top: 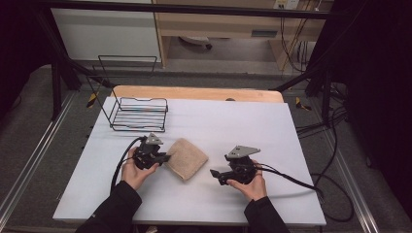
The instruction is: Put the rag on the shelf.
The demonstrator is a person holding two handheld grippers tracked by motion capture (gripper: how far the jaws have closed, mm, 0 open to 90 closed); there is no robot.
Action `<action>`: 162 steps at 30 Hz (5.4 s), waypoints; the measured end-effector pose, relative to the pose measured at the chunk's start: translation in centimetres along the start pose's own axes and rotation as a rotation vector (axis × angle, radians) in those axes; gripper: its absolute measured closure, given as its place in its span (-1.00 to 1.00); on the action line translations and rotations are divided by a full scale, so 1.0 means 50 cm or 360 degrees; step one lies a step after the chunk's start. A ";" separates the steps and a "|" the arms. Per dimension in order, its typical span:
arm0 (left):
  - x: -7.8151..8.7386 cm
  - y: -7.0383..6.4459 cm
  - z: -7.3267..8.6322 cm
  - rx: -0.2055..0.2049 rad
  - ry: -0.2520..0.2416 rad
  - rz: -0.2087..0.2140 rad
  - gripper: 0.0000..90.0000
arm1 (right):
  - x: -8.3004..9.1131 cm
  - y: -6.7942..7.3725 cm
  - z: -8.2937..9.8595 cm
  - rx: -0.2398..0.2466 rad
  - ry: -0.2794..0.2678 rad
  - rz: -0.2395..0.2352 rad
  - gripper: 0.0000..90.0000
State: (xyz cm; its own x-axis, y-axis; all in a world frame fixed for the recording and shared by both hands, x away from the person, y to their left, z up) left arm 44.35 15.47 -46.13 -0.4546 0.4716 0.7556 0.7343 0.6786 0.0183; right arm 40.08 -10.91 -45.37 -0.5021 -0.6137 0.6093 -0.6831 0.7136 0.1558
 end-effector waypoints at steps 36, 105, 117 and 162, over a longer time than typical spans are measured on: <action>0.040 -0.016 0.041 0.0164 0.0012 0.0028 0.85 | 0.001 0.006 -0.002 -0.0035 -0.0016 -0.0058 -0.61; -0.093 0.049 -0.067 0.0135 0.0036 0.0070 0.79 | -0.005 0.029 -0.015 -0.0050 -0.0064 -0.0123 -0.55; -0.009 0.037 -0.064 0.0156 -0.0076 -0.0058 0.81 | -0.036 0.062 -0.022 -0.0031 -0.0078 -0.0166 -0.39; 0.092 0.084 0.039 0.0243 -0.0111 -0.0286 0.17 | -0.147 0.153 -0.060 0.0067 -0.0037 -0.0279 0.47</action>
State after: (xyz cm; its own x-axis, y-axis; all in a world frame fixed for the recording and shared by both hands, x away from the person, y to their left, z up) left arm 44.37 21.58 -43.87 -0.6088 0.3695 0.7020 0.5559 0.8300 0.0452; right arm 40.13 0.07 -46.32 -0.3850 -0.7356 0.5574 -0.7826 0.5804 0.2253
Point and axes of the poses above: each handheld gripper's, and its own axes: x roughly backward along the jaws, z roughly out of its underside, y roughly to its left, the point moved 5 cm from there along -x, roughly forward along the jaws, and after that the axes turned 6 degrees about -x, right-handed, at the moved point
